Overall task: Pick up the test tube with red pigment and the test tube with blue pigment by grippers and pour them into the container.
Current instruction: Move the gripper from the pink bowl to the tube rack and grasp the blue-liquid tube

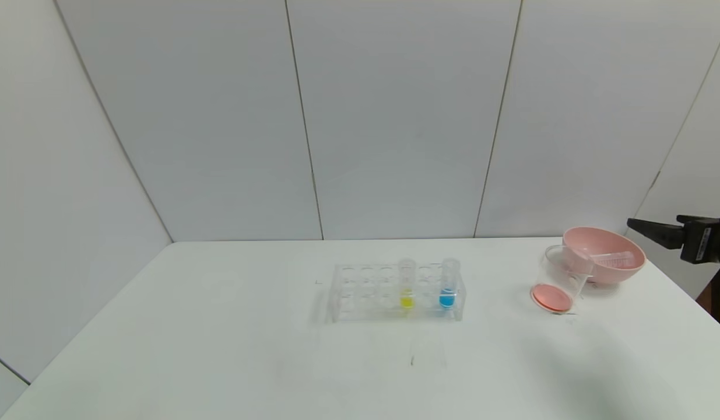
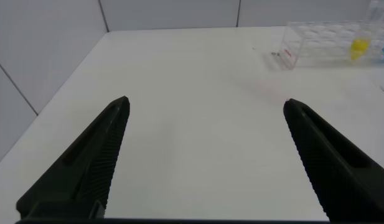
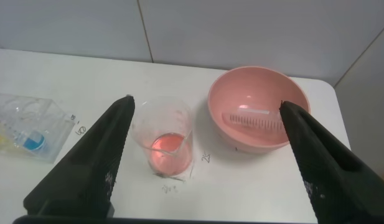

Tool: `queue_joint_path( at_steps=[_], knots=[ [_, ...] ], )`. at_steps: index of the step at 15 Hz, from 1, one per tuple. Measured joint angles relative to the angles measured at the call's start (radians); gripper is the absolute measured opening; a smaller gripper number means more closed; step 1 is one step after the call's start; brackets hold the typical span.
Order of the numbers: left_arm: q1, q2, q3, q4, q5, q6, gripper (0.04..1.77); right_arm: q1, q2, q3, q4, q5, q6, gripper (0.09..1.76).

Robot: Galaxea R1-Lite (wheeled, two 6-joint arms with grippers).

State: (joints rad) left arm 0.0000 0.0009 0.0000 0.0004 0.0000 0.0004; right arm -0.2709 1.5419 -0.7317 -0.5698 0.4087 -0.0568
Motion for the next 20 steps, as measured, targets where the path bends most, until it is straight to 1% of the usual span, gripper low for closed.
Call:
queue_joint_path(
  at_steps=[2,4,6,8,11,14,17,18,20],
  knots=[
    [0.000,0.000,0.000,0.000,0.000,0.000,1.76,0.093,-0.096,0.085,0.001,-0.127,0.044,1.68],
    [0.000,0.000,0.000,0.000,0.000,0.000,1.76,0.204,-0.175,0.159,0.002,-0.230,0.070,1.69],
    [0.000,0.000,0.000,0.000,0.000,0.000,1.76,0.330,-0.238,0.221,0.003,-0.347,0.080,1.69],
    [0.000,0.000,0.000,0.000,0.000,0.000,1.76,0.471,-0.285,0.268,0.003,-0.496,0.090,1.70],
    [0.000,0.000,0.000,0.001,0.000,0.000,1.76,0.689,-0.321,0.307,0.005,-0.713,0.157,1.70],
    [0.000,0.000,0.000,0.000,0.000,0.000,1.76,0.885,-0.317,0.329,0.004,-0.878,0.232,1.70],
    [0.000,0.000,0.000,0.001,0.000,0.000,1.76,1.056,-0.251,0.323,-0.011,-1.050,0.311,1.70],
    [0.000,0.000,0.000,0.000,0.000,0.000,1.76,1.098,-0.220,0.313,-0.014,-1.092,0.336,1.70],
    [0.000,0.000,0.000,0.000,0.000,0.000,1.76,1.154,-0.145,0.283,-0.019,-1.117,0.376,1.70]
  ],
)
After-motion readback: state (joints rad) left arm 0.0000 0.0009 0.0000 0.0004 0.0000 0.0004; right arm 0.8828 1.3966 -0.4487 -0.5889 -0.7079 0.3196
